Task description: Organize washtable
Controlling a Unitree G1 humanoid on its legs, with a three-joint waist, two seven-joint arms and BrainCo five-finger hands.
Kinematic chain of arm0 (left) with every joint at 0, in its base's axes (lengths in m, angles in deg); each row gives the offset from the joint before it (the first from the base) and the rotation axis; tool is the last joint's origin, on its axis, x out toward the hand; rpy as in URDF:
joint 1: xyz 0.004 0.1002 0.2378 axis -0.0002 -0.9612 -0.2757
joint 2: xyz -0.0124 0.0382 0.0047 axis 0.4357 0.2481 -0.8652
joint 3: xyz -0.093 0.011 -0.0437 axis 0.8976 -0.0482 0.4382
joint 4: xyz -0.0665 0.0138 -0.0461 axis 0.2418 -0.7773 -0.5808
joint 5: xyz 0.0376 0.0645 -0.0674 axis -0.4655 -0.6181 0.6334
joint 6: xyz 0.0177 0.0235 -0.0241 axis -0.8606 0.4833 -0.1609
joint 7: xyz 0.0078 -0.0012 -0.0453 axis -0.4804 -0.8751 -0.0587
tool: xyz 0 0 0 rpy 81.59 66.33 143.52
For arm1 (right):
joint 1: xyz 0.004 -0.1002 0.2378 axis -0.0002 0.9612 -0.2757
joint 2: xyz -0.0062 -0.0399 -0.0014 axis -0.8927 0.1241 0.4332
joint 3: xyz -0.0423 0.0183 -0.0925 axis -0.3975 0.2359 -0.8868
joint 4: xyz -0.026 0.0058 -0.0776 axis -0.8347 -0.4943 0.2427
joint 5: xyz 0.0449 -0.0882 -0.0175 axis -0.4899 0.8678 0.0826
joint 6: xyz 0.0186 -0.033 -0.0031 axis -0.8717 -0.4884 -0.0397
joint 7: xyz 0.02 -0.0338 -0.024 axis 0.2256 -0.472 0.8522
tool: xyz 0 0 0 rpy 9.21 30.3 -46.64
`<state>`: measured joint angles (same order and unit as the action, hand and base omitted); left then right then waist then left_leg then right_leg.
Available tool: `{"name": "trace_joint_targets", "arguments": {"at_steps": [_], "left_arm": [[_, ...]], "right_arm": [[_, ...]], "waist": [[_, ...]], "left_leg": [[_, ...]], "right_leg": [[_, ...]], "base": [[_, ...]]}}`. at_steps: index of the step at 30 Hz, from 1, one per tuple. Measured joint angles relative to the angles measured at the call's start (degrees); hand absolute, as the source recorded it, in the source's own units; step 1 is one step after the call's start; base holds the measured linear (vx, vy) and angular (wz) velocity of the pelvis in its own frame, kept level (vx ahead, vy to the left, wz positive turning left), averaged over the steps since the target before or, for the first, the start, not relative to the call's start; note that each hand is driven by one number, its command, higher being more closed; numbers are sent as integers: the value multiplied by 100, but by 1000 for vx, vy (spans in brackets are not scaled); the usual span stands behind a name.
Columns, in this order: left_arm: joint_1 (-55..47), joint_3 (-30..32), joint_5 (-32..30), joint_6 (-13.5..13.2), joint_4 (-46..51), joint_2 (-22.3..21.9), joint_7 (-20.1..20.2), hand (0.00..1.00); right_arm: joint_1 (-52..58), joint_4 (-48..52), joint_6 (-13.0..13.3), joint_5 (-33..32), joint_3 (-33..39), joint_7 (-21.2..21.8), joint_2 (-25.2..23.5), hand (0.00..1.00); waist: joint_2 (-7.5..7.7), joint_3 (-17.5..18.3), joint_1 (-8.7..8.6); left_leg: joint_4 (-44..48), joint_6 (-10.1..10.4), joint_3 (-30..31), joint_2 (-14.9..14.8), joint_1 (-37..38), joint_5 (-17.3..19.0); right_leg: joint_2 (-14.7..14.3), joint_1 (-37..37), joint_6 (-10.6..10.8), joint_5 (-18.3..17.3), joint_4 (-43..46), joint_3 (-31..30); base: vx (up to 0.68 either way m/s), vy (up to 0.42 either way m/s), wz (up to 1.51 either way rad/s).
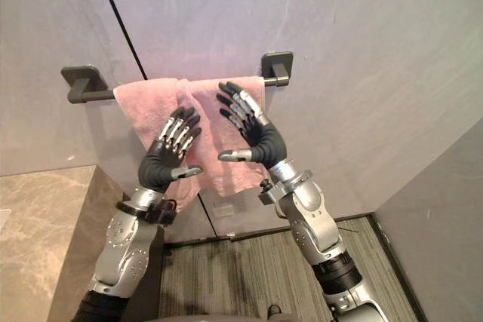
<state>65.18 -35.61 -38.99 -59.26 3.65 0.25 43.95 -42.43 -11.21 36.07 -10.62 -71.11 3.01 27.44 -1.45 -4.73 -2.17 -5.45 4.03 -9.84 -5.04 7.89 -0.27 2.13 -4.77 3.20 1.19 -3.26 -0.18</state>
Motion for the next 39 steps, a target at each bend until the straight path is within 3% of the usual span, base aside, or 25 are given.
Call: {"name": "trace_joint_targets", "arguments": {"at_steps": [8, 21, 39], "left_arm": [[52, -19, -404, 111, -849, 53, -45, 0], [189, 81, -673, 110, -1181, 179, -325, 0], [189, 1407, -625, 76, -1012, 3, -638, 0]], "right_arm": [[-122, -734, -119, 1002, -255, -18, 156, 0], [-292, -1333, -206, 1549, -234, -125, 80, 0], [-63, -1575, -195, 2105, 1228, -649, -387, 0]], "waist": [[80, 54, 1], [104, 68, 19], [172, 67, 35]], "left_leg": [[1, 1, 21, -3, -110, -5], [2, 2, 42, -2, -150, -7], [2, 6, 155, 0, -102, -17]], "right_leg": [[4, 28, -35, 87, -150, 3], [6, 29, -40, 111, -199, 14], [13, -67, -38, 104, -179, 160]], "base": [[0, 0, 0], [0, 0, 0], [-11, -7, 3]]}}
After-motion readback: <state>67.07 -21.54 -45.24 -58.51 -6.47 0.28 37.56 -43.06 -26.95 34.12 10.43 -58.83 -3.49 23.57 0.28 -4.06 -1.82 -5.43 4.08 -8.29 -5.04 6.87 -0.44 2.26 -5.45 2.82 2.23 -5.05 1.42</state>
